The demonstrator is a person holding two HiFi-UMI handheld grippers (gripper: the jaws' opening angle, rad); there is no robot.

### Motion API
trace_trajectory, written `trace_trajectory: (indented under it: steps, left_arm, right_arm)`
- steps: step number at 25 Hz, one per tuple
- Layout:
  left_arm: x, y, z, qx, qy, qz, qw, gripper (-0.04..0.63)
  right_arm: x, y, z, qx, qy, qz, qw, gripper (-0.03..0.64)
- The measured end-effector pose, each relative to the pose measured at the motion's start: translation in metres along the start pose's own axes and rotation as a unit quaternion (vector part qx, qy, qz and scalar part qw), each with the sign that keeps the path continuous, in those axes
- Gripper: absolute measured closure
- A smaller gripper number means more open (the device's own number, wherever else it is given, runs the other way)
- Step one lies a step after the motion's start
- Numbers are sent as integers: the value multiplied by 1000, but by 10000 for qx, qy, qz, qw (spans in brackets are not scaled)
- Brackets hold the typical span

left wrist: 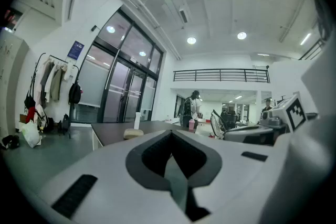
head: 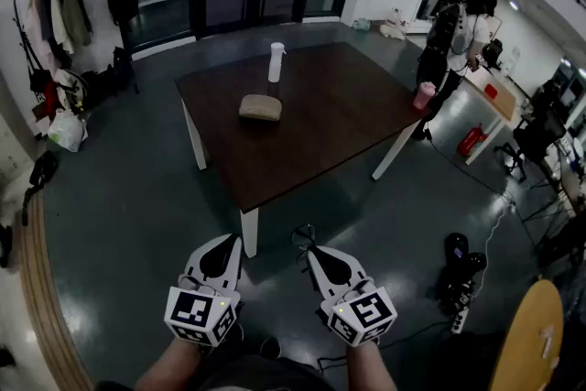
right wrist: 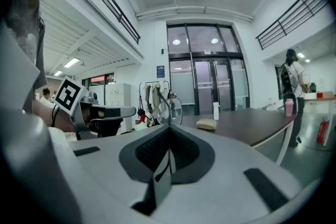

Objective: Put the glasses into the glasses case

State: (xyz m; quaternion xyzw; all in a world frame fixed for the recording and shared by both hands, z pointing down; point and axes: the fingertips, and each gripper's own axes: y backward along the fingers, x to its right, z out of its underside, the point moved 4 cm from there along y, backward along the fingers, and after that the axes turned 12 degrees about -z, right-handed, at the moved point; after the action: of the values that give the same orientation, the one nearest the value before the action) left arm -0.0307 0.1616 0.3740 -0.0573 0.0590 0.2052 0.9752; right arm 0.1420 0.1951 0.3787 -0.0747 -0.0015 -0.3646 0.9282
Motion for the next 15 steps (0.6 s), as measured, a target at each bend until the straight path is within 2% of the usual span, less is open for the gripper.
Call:
trace_trajectory:
  steps: [15]
  left_arm:
    - [-25, 3, 5, -62, 23, 44, 10000, 589]
  right_arm:
    - [-14, -25, 3, -114, 0, -20, 9999, 629]
